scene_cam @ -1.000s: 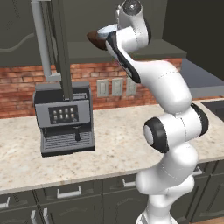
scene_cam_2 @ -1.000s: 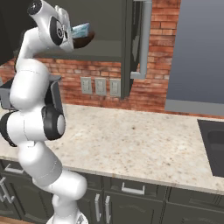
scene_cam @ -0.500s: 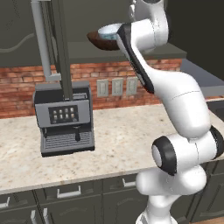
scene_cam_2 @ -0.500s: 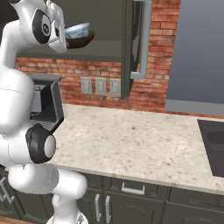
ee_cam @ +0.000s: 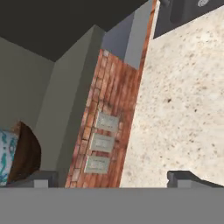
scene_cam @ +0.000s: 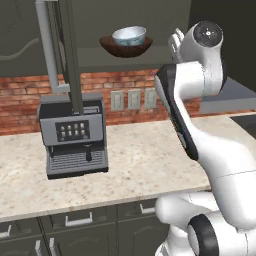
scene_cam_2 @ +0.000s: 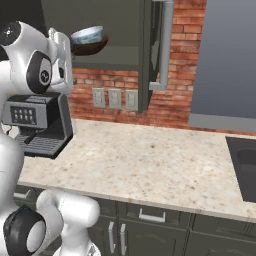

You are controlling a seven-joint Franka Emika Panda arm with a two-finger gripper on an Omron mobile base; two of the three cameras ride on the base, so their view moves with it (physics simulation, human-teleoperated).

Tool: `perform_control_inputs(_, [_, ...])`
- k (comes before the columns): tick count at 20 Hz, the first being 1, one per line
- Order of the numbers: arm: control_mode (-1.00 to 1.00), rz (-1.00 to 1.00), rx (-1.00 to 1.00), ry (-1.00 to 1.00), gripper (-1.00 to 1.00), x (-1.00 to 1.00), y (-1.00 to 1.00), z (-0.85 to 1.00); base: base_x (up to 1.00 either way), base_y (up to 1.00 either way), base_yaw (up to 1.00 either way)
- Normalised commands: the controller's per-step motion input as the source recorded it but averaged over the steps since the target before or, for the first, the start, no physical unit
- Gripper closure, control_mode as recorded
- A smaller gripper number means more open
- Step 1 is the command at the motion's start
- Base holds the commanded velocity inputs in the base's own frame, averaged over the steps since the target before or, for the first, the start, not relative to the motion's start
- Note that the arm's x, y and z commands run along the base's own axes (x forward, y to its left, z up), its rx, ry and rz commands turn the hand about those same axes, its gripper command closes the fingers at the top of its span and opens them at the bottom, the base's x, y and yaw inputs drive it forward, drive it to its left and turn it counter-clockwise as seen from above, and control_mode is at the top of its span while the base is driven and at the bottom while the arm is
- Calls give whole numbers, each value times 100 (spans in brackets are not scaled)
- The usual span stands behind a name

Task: Pick up the bowls on the counter and stack them on top of one another in the open cabinet. Place the smaller bowl on top of the larger bowl.

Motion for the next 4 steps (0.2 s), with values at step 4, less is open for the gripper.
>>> perform_control_inputs(4, [-100,0,11,-32,-100,-92,-44,1,0,0,0])
